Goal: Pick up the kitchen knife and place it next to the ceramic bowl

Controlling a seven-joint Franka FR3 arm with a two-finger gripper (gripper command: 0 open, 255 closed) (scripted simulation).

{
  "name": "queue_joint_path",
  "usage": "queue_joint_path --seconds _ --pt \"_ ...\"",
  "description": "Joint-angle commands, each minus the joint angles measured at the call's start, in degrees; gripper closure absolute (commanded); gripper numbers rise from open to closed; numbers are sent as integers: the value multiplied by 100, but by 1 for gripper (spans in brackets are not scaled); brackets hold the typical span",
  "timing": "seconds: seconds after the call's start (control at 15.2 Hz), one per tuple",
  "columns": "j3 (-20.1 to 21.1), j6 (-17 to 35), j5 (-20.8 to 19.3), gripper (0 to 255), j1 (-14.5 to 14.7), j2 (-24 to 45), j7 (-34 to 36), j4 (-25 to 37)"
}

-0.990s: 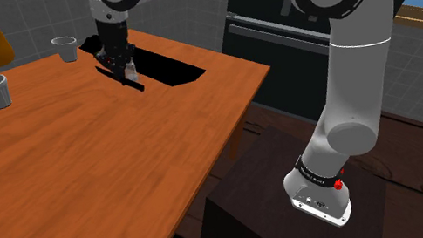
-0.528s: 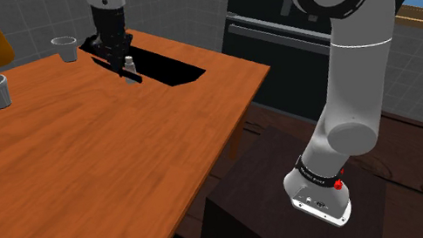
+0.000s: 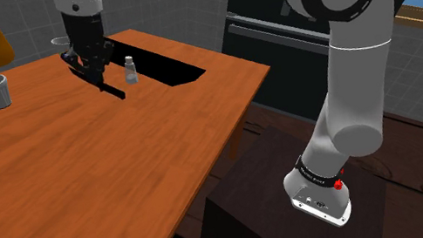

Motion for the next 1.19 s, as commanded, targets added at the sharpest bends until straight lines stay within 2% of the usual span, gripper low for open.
queue_joint_path --seconds 0.0,0.33,0.66,0.92,1.12 --pt "74 -25 -55 255 200 72 280 86" --pt "222 -175 -220 255 701 373 897 504" --pt "328 -433 -425 255 1268 841 1484 1193" --pt "366 -757 -616 255 1795 1372 1909 2023" --pt "356 -1126 -777 255 2263 1924 2178 2937"
